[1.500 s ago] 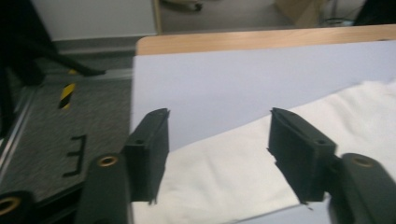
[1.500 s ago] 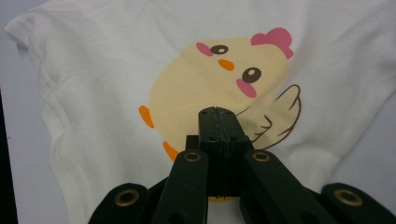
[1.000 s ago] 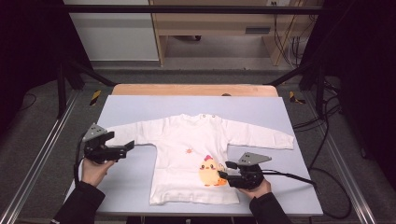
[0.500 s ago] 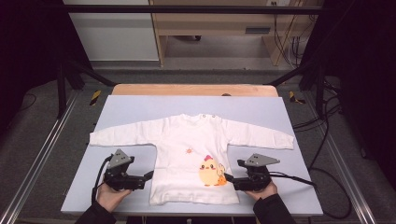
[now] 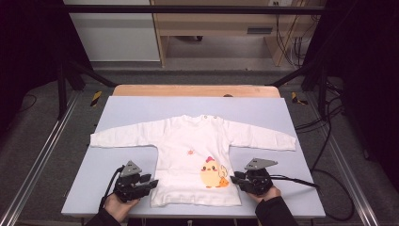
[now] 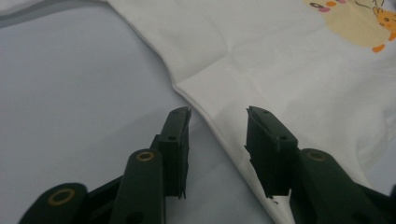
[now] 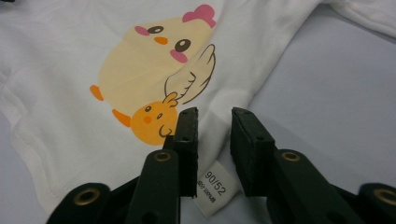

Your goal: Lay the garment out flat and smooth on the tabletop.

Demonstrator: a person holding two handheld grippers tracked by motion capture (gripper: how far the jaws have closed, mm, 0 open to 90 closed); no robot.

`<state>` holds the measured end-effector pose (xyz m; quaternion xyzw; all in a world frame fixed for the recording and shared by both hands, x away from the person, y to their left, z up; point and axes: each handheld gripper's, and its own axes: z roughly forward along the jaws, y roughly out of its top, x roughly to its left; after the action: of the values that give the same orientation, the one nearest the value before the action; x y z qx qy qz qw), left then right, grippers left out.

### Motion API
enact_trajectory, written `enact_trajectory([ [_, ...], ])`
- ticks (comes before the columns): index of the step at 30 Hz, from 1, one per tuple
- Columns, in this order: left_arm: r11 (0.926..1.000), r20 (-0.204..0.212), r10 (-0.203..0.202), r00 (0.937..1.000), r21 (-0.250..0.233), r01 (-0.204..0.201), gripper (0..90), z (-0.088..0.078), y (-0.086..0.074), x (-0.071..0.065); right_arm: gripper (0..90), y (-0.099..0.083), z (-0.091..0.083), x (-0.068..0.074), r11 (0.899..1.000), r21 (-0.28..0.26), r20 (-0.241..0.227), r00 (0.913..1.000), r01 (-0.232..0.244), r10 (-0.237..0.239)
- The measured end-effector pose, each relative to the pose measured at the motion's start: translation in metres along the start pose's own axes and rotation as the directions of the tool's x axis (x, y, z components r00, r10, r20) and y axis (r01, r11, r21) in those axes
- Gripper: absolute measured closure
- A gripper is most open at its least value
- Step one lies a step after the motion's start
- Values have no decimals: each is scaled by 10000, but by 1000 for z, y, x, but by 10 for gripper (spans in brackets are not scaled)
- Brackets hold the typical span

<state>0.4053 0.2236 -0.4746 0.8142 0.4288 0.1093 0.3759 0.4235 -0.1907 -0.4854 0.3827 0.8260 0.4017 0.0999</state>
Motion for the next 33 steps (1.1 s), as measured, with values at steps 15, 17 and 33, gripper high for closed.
enact_trajectory([
  [15,9994,-215,201,9996,287,-195,886,-1,0,-1,864,1,-2,1,9998,68,-376,9991,-194,196],
  [17,9997,-278,170,9995,205,-164,886,-4,0,1,864,1,-2,1,9998,54,-407,9990,-200,202],
  [33,9959,-646,783,9948,-411,-810,818,-12,0,4,706,2,-3,1,9997,-168,-301,9994,-167,162],
])
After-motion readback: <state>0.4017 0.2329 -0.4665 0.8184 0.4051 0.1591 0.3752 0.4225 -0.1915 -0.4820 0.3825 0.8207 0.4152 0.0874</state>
